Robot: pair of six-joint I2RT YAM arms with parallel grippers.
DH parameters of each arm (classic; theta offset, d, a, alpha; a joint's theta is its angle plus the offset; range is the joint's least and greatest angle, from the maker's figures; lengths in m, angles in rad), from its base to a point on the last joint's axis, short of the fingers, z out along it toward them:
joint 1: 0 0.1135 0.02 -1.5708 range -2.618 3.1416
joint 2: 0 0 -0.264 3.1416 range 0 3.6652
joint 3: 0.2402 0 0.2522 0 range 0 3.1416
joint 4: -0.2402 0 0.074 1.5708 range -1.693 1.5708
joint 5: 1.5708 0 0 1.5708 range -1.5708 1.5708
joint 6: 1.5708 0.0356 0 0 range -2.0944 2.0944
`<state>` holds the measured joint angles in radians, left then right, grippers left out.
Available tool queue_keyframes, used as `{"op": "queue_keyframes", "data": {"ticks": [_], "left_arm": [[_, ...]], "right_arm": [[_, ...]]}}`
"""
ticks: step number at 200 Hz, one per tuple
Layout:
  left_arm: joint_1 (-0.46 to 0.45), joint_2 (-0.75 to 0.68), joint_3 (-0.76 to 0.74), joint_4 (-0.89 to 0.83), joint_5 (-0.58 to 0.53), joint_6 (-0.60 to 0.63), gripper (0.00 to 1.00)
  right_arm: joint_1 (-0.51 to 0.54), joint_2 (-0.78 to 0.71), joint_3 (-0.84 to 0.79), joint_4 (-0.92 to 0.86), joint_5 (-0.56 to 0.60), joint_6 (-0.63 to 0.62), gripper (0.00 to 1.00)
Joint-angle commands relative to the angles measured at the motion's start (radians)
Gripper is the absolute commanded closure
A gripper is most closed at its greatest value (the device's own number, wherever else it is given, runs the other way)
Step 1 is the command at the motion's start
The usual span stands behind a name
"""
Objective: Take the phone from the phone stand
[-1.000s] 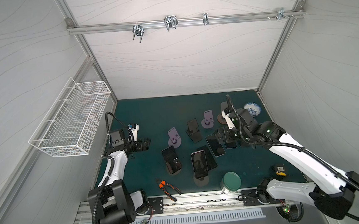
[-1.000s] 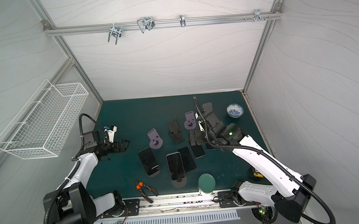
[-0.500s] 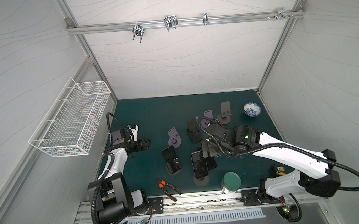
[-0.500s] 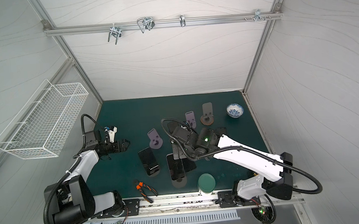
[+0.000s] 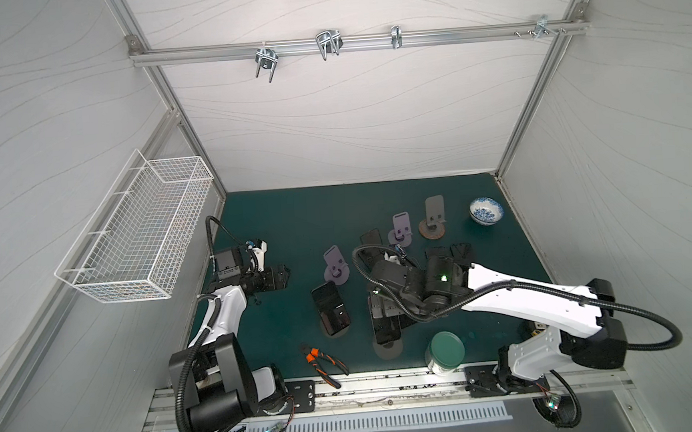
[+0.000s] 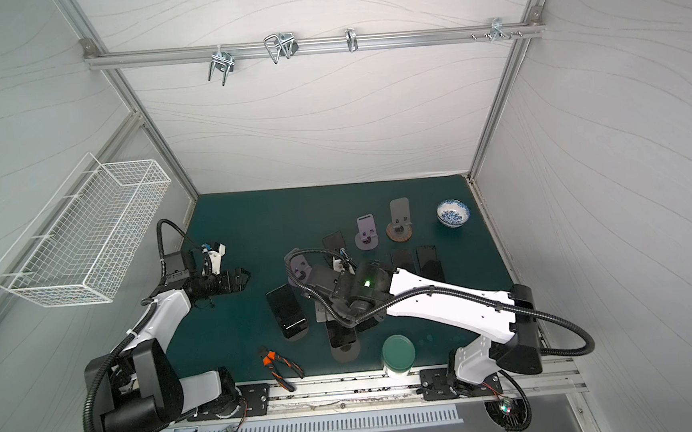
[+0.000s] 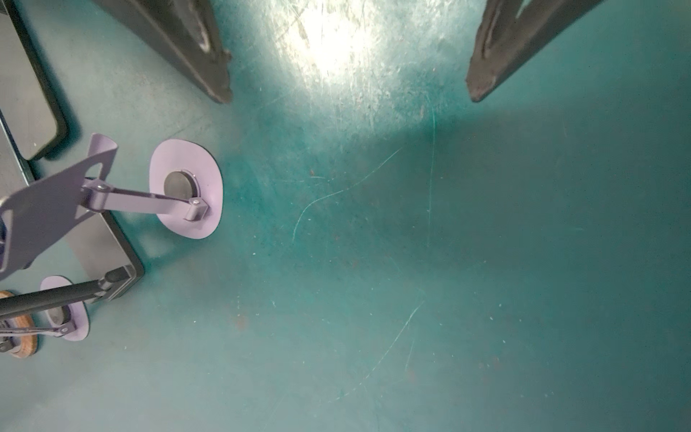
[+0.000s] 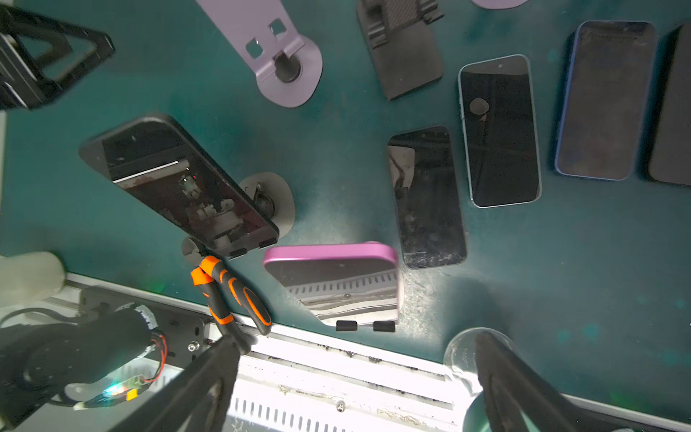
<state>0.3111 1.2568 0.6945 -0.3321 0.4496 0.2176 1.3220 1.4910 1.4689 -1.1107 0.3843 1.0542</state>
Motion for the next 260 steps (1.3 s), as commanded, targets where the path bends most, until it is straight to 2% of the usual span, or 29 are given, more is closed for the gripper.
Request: {"op": "queue_keyframes", "data": {"ticks": [1, 43, 117, 169, 239, 260], "left_arm": [[-0.003, -0.025, 0.013, 0.024, 0.023, 0.026, 0.0], [-0.003, -0.03, 0.01, 0.021, 0.028, 0.031, 0.0], [-0.003, -0.032, 0.01, 0.02, 0.025, 0.032, 0.0], [-0.004, -0.035, 0.008, 0.021, 0.027, 0.034, 0.0], [-0.004, -0.03, 0.01, 0.018, 0.029, 0.035, 0.0], [-0.003, -0.026, 0.014, 0.016, 0.029, 0.034, 0.0]], "right_arm": [[0.017, 0.039, 0.007, -0.002, 0.04, 0.042, 0.01], [0.019, 0.082, 0.013, 0.045, 0.021, -0.011, 0.01], [0.005, 0.155, 0.059, -0.065, 0.08, 0.016, 0.01], [-0.02, 0.175, 0.03, 0.018, 0.005, -0.041, 0.01], [-0.037, 0.204, 0.031, -0.005, 0.008, -0.001, 0.18], [-0.043, 0.217, 0.026, 0.006, -0.014, -0.006, 0.2]]}}
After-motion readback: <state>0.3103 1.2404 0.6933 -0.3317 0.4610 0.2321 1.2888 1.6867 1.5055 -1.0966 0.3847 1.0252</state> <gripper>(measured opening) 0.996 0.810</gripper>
